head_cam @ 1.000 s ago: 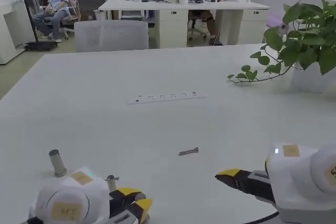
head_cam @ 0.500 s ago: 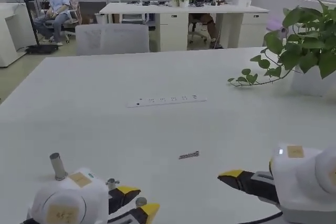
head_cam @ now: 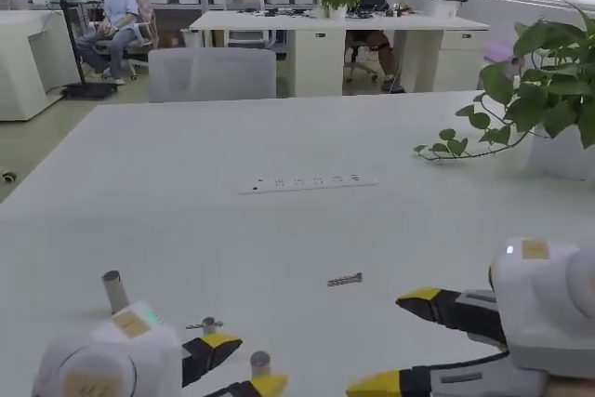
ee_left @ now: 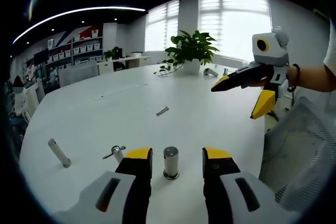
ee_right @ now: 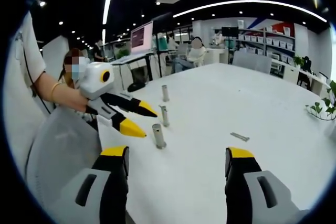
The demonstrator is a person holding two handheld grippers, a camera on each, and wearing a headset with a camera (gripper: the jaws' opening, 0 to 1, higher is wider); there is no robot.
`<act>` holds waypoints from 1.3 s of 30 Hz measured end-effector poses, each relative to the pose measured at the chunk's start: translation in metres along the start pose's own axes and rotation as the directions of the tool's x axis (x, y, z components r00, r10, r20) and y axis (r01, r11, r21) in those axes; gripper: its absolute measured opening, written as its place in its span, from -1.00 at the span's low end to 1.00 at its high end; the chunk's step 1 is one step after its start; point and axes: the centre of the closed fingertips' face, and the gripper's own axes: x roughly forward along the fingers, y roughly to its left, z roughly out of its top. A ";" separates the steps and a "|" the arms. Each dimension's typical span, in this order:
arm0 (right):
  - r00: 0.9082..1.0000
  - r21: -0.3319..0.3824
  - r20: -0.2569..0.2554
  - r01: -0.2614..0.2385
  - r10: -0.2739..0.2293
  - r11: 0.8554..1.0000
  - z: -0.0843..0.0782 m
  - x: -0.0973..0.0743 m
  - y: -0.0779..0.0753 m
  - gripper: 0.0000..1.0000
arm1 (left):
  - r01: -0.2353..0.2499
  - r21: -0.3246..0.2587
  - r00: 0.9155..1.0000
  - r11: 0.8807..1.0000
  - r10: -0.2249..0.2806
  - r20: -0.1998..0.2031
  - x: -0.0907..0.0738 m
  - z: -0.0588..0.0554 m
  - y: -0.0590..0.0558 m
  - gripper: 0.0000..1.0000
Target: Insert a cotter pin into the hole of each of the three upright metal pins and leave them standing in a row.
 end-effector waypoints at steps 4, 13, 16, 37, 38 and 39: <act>1.000 -0.014 -0.011 0.001 -0.001 1.000 0.002 0.001 -0.006 0.49 | -0.002 -0.006 1.000 1.000 0.002 -0.008 -0.004 -0.004 -0.001 -0.22; 0.998 -0.054 -0.054 0.011 -0.014 0.998 0.004 0.006 -0.027 0.32 | -0.020 -0.035 1.000 0.999 0.019 -0.013 -0.021 -0.009 0.004 -0.10; 0.998 -0.069 -0.066 0.016 -0.021 0.997 0.006 0.008 -0.037 0.27 | -0.024 -0.047 1.000 0.999 0.024 -0.015 -0.028 -0.011 0.005 -0.01; 0.985 -0.141 -0.168 0.003 -0.027 0.990 0.010 0.036 -0.083 -0.08 | -0.044 -0.073 0.999 0.996 0.042 -0.020 -0.055 -0.013 0.012 0.32; 0.983 -0.148 -0.180 -0.002 -0.025 0.989 0.009 0.037 -0.086 -0.09 | -0.047 -0.080 0.999 0.996 0.046 -0.017 -0.056 -0.012 0.012 0.35; 0.982 -0.148 -0.186 -0.003 -0.025 0.989 0.009 0.039 -0.087 -0.10 | -0.048 -0.081 0.999 0.996 0.047 -0.014 -0.056 -0.012 0.013 0.38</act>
